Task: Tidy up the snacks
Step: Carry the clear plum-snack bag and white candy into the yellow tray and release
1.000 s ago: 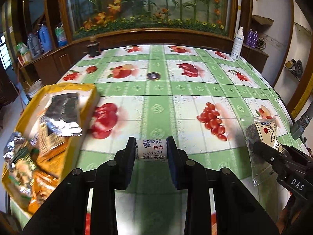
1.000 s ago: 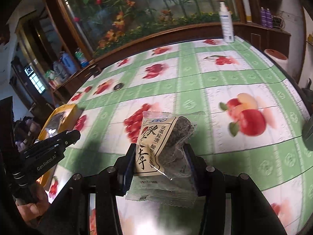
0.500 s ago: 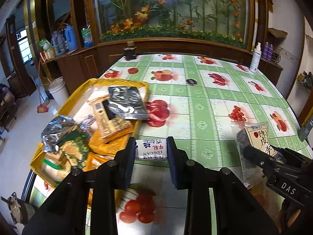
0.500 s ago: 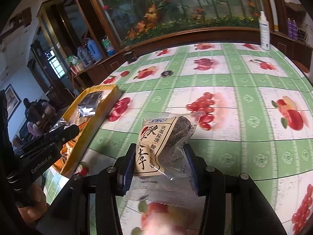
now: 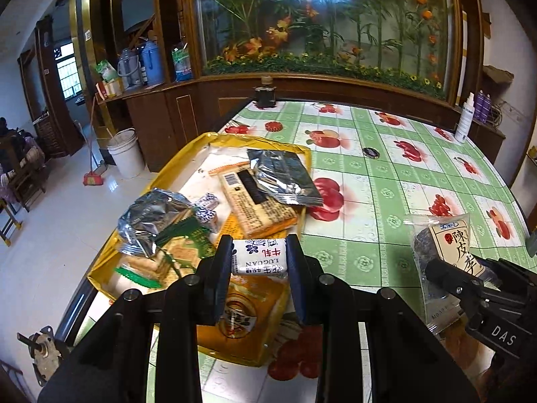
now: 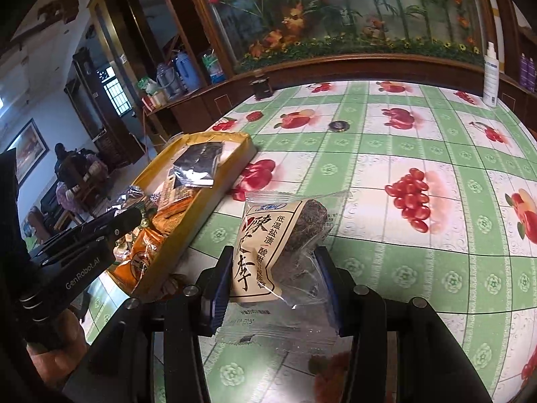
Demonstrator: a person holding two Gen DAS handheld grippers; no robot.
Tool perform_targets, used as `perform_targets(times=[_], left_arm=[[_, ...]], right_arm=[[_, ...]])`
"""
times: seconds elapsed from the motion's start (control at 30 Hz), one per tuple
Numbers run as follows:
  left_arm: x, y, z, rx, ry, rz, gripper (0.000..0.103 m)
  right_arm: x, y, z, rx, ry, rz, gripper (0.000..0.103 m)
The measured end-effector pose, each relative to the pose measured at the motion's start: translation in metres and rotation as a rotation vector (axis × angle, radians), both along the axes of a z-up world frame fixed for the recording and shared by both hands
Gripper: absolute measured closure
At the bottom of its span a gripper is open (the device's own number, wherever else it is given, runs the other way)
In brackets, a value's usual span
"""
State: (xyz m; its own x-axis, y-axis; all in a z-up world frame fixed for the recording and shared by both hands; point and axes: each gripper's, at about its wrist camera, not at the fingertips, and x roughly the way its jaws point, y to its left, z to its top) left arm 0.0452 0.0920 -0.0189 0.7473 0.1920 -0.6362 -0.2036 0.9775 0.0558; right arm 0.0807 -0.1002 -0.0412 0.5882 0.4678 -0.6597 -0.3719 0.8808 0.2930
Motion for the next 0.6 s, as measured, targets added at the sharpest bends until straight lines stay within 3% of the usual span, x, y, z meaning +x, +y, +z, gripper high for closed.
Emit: perform_targets(times=[0.6], left_arm=[[0.003, 0.04, 0.0, -0.024, -0.005, 0.072, 0.074]], right_arm=[[0.007, 0.065, 0.012, -0.02, -0.021, 0.12, 0.055]])
